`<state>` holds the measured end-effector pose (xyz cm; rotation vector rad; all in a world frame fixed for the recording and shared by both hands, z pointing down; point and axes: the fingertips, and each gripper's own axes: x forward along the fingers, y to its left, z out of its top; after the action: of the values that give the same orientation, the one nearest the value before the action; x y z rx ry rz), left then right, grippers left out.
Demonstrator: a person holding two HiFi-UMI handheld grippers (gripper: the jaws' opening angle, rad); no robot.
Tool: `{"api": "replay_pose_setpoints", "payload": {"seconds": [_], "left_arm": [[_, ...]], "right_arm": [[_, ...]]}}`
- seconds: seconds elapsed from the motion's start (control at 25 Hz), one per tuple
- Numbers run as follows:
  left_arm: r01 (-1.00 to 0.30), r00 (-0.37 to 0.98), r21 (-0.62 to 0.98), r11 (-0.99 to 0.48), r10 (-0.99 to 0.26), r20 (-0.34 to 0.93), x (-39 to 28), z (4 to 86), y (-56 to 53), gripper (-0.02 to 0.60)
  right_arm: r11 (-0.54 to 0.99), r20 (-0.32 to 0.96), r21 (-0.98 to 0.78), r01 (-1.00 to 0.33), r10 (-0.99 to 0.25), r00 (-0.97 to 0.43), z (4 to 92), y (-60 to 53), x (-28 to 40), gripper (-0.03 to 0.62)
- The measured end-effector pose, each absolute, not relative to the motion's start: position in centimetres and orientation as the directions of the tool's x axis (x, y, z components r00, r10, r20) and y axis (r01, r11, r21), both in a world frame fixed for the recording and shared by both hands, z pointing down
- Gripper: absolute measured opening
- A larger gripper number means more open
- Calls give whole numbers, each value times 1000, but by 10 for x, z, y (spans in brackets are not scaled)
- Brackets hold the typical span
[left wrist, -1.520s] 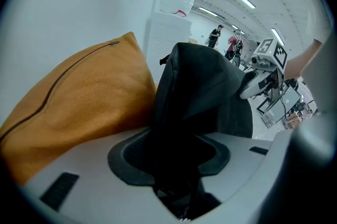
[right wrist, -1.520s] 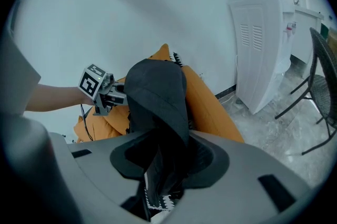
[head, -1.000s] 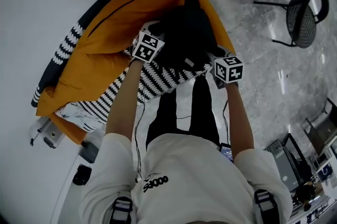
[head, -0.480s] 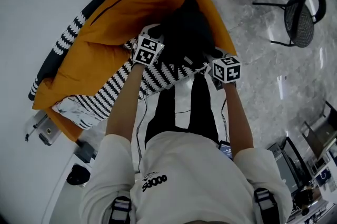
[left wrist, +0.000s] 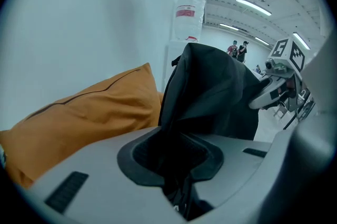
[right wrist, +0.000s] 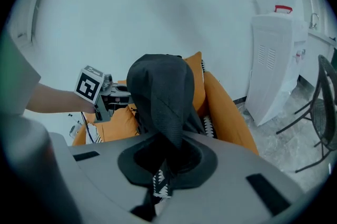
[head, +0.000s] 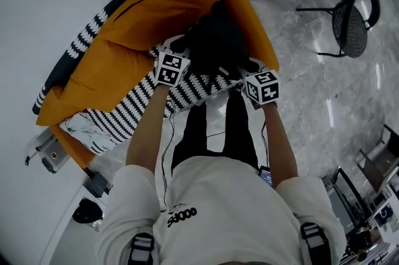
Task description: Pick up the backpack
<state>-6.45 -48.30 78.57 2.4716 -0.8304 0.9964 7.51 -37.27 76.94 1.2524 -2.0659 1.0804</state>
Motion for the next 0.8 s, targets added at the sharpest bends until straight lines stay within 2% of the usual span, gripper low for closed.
{"api": "replay_pose_setpoints", "payload": {"seconds": [0.48,0.8], "left_arm": [[-706,606,85,-703,-538,586,-87,657,-472,67],[-717,605,31,-697,-599,525,-88,561,-468,66]], "right_arm": [[369,636,-243,-897,-637,-435,631,-388,69,43],[447,566,-61,-892,-721,-400,531,-393,71,43]]}}
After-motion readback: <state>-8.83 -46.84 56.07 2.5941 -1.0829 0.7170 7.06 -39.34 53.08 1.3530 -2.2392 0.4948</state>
